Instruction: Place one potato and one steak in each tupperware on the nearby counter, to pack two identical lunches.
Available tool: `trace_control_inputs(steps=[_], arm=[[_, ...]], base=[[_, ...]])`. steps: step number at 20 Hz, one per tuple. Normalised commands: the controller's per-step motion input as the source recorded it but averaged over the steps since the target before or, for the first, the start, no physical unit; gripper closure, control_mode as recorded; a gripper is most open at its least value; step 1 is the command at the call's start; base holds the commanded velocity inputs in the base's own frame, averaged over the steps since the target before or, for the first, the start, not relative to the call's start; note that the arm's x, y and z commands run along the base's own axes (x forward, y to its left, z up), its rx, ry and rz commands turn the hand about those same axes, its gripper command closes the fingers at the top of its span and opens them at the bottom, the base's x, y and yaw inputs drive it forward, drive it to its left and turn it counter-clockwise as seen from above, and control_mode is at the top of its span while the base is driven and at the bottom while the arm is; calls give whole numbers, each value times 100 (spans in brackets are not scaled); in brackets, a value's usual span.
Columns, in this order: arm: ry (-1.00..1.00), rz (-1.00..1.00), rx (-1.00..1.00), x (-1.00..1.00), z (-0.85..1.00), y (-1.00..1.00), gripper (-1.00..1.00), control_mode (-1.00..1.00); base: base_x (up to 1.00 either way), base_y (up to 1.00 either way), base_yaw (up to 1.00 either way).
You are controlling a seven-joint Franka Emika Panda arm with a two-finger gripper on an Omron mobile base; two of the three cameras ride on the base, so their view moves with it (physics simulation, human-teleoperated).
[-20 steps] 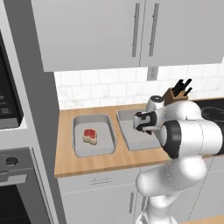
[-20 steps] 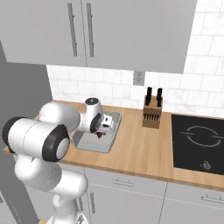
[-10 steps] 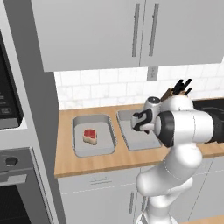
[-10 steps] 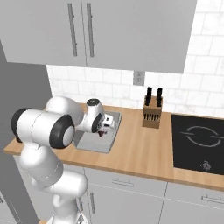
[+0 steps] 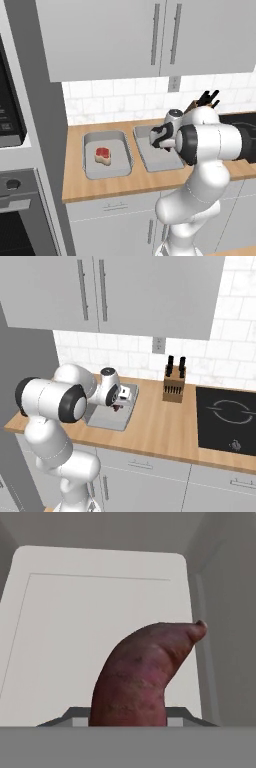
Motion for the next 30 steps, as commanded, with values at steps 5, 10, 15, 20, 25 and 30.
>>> trace_control_inputs(steps=[5, 10, 15, 20, 25, 30], arm=[[1, 0, 0, -10, 14, -4, -100, -100], [0, 0, 1, -26, 77, 2, -100, -100], [3, 0, 5, -83, 95, 0, -100, -100], [7, 0, 1, -100, 68, 10, -100, -100], [0, 0, 0, -100, 44, 20, -100, -100], [-4, 0, 0, -100, 19, 13, -100, -100]], base=[[0, 0, 0], [0, 0, 0], [0, 0, 0], [0, 0, 0], [0, 0, 0], [0, 0, 0]])
